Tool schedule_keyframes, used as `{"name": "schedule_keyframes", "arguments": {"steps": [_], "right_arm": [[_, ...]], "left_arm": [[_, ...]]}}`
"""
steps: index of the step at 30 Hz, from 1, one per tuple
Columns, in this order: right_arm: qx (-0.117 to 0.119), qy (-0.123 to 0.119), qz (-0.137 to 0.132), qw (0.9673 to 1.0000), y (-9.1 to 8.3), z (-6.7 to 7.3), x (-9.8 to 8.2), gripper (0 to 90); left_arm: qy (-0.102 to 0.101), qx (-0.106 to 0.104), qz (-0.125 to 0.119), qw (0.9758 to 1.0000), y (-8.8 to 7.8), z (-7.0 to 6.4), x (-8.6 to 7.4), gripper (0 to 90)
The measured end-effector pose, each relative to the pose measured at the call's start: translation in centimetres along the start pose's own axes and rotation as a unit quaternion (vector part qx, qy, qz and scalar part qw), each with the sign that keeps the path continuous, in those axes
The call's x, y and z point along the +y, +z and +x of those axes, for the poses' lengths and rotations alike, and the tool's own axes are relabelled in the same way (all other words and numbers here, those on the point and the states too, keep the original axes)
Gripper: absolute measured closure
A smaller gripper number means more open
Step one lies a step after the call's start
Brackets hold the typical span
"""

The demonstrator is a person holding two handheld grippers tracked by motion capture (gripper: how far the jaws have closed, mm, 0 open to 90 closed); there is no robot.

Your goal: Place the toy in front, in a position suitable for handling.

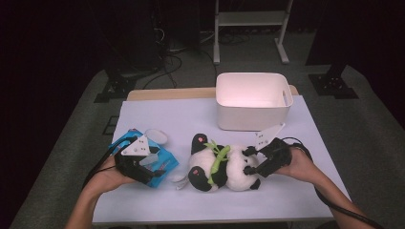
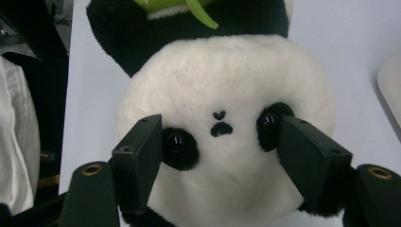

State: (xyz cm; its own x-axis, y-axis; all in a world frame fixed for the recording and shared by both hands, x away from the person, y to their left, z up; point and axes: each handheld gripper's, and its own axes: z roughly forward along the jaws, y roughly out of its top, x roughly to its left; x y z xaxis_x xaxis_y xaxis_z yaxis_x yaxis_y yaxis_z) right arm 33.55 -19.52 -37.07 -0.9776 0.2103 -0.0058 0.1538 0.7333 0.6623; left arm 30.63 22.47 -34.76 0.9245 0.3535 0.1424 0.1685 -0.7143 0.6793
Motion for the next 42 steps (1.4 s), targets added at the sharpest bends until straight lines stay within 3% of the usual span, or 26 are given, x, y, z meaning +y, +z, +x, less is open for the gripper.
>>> {"name": "schedule_keyframes", "arguments": {"steps": [10,16,22,29,30,32,42], "right_arm": [[0.001,0.000,0.003,1.0000,0.0,0.1,0.1,30.1],[0.002,0.000,0.005,1.0000,0.1,0.0,0.2,30.0],[0.002,-0.001,0.010,1.0000,0.2,0.0,0.3,29.1],[0.000,-0.003,0.009,1.0000,0.2,0.1,0.3,27.8],[0.000,-0.003,0.010,0.9999,0.2,0.1,0.3,27.8],[0.000,-0.003,0.009,1.0000,0.2,0.1,0.3,27.5],[-0.002,-0.004,0.005,1.0000,0.3,0.1,0.2,26.9]], "left_arm": [[-0.014,0.009,0.030,0.9994,-0.1,2.2,-1.8,33.0],[-0.017,0.029,0.060,0.9977,0.3,3.1,-2.7,39.9],[-0.009,0.038,0.091,0.9951,0.9,3.1,-3.1,55.9],[0.000,0.048,0.095,0.9943,1.0,3.0,-3.1,77.9],[0.006,0.049,0.099,0.9939,1.0,3.0,-3.0,85.0],[0.019,0.056,0.102,0.9930,0.9,2.9,-2.8,88.8],[0.016,0.023,0.082,0.9963,0.6,2.4,-1.8,89.2]]}}
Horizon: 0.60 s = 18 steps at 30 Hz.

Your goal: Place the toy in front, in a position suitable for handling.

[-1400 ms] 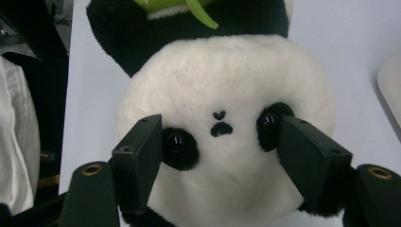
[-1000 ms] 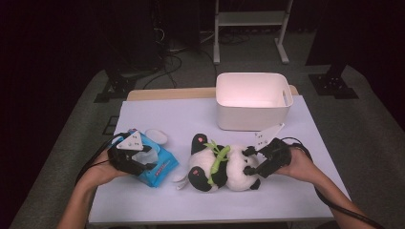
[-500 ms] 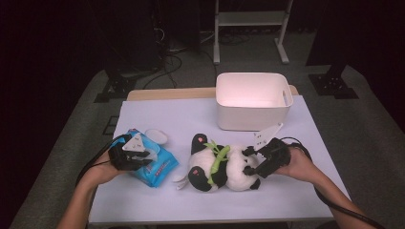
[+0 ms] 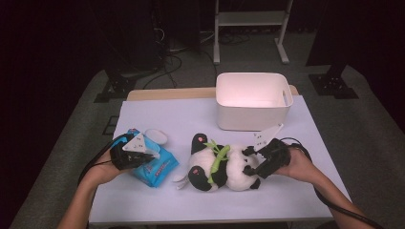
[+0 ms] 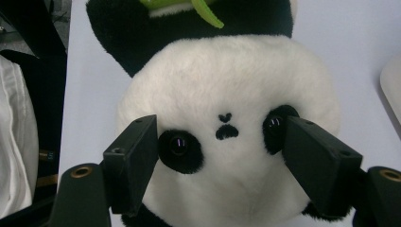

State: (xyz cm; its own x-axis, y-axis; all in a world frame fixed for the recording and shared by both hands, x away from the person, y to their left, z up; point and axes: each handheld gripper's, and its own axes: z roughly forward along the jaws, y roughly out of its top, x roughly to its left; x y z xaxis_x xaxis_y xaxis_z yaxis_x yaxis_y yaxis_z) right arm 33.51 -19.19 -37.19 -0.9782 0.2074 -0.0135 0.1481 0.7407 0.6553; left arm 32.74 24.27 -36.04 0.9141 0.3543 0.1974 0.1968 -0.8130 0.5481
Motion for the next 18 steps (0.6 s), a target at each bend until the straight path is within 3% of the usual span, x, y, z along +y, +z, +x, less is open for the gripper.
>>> {"name": "schedule_keyframes", "arguments": {"steps": [15,18], "right_arm": [[0.001,0.001,-0.004,1.0000,0.0,0.0,-0.1,26.8],[0.001,0.001,-0.003,1.0000,0.0,0.0,-0.1,26.9]], "left_arm": [[0.009,-0.023,-0.010,0.9997,-1.7,-1.2,3.7,89.2],[0.010,-0.050,-0.033,0.9982,-2.2,-1.4,4.4,89.2]]}}
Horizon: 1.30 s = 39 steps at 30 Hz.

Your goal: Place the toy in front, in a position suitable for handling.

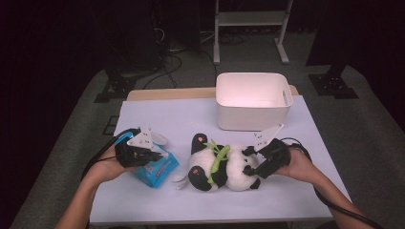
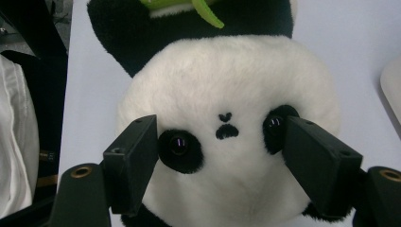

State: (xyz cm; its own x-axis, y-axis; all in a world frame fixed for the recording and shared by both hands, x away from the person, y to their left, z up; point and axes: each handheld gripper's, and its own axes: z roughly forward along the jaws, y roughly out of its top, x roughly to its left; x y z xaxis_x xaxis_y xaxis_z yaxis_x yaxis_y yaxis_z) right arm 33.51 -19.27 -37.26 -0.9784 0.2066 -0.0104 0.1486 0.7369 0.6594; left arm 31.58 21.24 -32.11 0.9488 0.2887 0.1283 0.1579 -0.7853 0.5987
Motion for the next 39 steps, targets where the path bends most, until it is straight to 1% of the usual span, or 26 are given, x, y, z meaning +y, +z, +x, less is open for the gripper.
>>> {"name": "schedule_keyframes", "arguments": {"steps": [2,3,5,6,8,9,10,11,13,14,15,17,18,20,24,26,27,28,29,31,33,34,36,37,38,39], "right_arm": [[0.000,0.000,0.001,1.0000,0.0,0.0,0.0,26.8],[0.000,-0.001,0.000,1.0000,0.0,0.0,0.0,26.8],[0.000,-0.001,0.001,1.0000,0.0,0.0,0.0,26.9],[0.000,-0.001,0.000,1.0000,0.0,0.0,0.0,26.8],[0.001,0.000,0.000,1.0000,0.0,0.0,0.0,26.8],[0.002,0.000,0.000,1.0000,0.0,0.0,0.0,26.8],[0.002,0.000,0.000,1.0000,0.0,-0.1,0.0,26.8],[0.004,0.003,0.000,1.0000,0.0,-0.1,0.1,26.8],[0.005,0.002,0.002,1.0000,-0.1,-0.2,0.1,26.9],[0.008,0.003,0.002,1.0000,-0.1,-0.2,0.1,27.1],[0.012,0.006,-0.001,0.9999,-0.3,-0.2,0.1,27.9],[0.021,0.010,-0.010,0.9997,-0.7,-0.3,0.1,30.4],[0.024,0.012,-0.017,0.9995,-1.0,-0.4,0.1,30.7],[0.025,0.014,-0.027,0.9992,-1.6,-0.4,-0.1,30.8],[0.023,0.017,-0.041,0.9988,-3.0,-0.2,-0.6,30.8],[0.022,0.019,-0.048,0.9984,-3.8,-0.2,-1.1,30.8],[0.021,0.022,-0.048,0.9984,-4.1,-0.1,-1.3,30.8],[0.015,0.024,-0.049,0.9984,-4.9,0.0,-2.0,30.8],[0.015,0.024,-0.049,0.9984,-4.9,0.0,-2.0,30.8],[0.008,0.028,-0.051,0.9983,-5.9,0.0,-2.8,30.8],[0.003,0.035,-0.058,0.9977,-6.9,0.0,-3.7,30.8],[0.001,0.046,-0.061,0.9971,-7.5,0.1,-4.4,30.8],[-0.004,0.055,-0.063,0.9965,-8.2,0.2,-5.2,30.8],[-0.005,0.057,-0.063,0.9963,-8.5,0.3,-5.7,30.8],[-0.005,0.060,-0.064,0.9962,-8.8,0.4,-6.1,30.8],[-0.005,0.064,-0.063,0.9960,-9.0,0.4,-6.6,30.9]], "left_arm": [[0.004,-0.001,-0.004,1.0000,-0.2,-0.2,0.7,89.2],[0.004,-0.009,-0.012,0.9999,-0.3,-0.3,1.0,89.1],[0.010,-0.026,-0.028,0.9992,-0.5,-0.5,1.9,89.2],[0.016,-0.027,-0.030,0.9990,-0.5,-0.7,2.4,89.1],[0.026,-0.039,-0.034,0.9983,-0.4,-1.0,3.6,89.1],[0.028,-0.042,-0.038,0.9980,-0.4,-1.1,4.0,89.0],[0.033,-0.048,-0.042,0.9974,-0.3,-1.2,4.8,89.0],[0.036,-0.049,-0.042,0.9972,-0.3,-1.3,5.3,89.0],[0.049,-0.053,-0.043,0.9965,-0.2,-1.5,6.5,89.0],[0.053,-0.058,-0.046,0.9959,0.0,-1.6,7.2,88.9],[0.062,-0.060,-0.044,0.9953,0.1,-1.8,8.0,88.9],[0.085,-0.067,-0.040,0.9933,0.5,-2.1,9.8,88.9],[0.088,-0.071,-0.044,0.9926,0.8,-2.2,10.4,88.9],[0.101,-0.081,-0.047,0.9904,1.7,-2.6,12.2,88.9],[0.127,-0.099,-0.034,0.9864,3.6,-3.1,15.2,88.8],[0.136,-0.106,-0.029,0.9846,4.4,-3.4,16.5,88.8],[0.142,-0.111,-0.029,0.9832,5.0,-3.5,17.4,88.7],[0.147,-0.113,-0.027,0.9823,5.3,-3.6,18.0,88.7],[0.150,-0.116,-0.028,0.9815,5.8,-3.8,18.8,88.7],[0.165,-0.123,-0.022,0.9783,6.6,-4.2,20.3,88.7],[0.174,-0.131,-0.021,0.9758,7.7,-4.7,21.8,88.5],[0.178,-0.135,-0.020,0.9746,8.2,-4.9,22.3,88.4],[0.184,-0.142,-0.013,0.9725,9.3,-5.4,22.9,86.7],[0.187,-0.148,-0.005,0.9712,10.0,-5.6,23.1,83.4],[0.192,-0.149,0.005,0.9700,10.9,-5.9,23.2,78.2],[0.190,-0.152,0.009,0.9699,11.3,-5.9,23.2,75.5]]}}
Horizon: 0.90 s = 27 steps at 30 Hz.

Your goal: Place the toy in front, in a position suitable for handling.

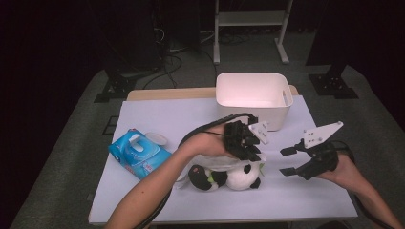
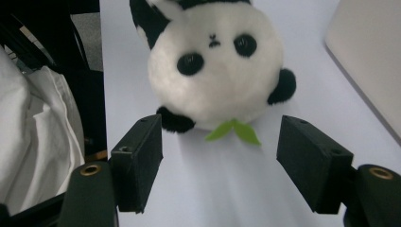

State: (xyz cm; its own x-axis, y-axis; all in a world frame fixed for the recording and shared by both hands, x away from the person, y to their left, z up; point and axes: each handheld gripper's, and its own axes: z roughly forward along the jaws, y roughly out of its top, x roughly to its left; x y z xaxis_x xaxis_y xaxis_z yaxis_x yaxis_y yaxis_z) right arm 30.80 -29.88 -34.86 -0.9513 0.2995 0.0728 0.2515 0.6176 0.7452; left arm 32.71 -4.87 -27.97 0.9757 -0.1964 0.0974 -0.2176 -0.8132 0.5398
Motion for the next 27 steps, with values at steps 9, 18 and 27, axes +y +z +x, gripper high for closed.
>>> {"name": "schedule_keyframes", "arguments": {"steps": [9,18,27], "right_arm": [[0.008,0.005,-0.008,0.9999,-0.3,-0.1,-0.2,30.8],[0.022,-0.036,-0.011,0.9991,1.1,0.7,3.2,31.4],[0.046,-0.073,-0.005,0.9962,4.6,1.6,7.5,33.2]], "left_arm": [[-0.030,-0.017,-0.029,0.9990,-0.1,0.5,-1.5,52.0],[-0.051,0.022,-0.047,0.9973,-3.6,-0.6,-4.6,50.8],[-0.079,0.044,-0.046,0.9949,-5.4,-1.9,-8.7,49.8]]}}
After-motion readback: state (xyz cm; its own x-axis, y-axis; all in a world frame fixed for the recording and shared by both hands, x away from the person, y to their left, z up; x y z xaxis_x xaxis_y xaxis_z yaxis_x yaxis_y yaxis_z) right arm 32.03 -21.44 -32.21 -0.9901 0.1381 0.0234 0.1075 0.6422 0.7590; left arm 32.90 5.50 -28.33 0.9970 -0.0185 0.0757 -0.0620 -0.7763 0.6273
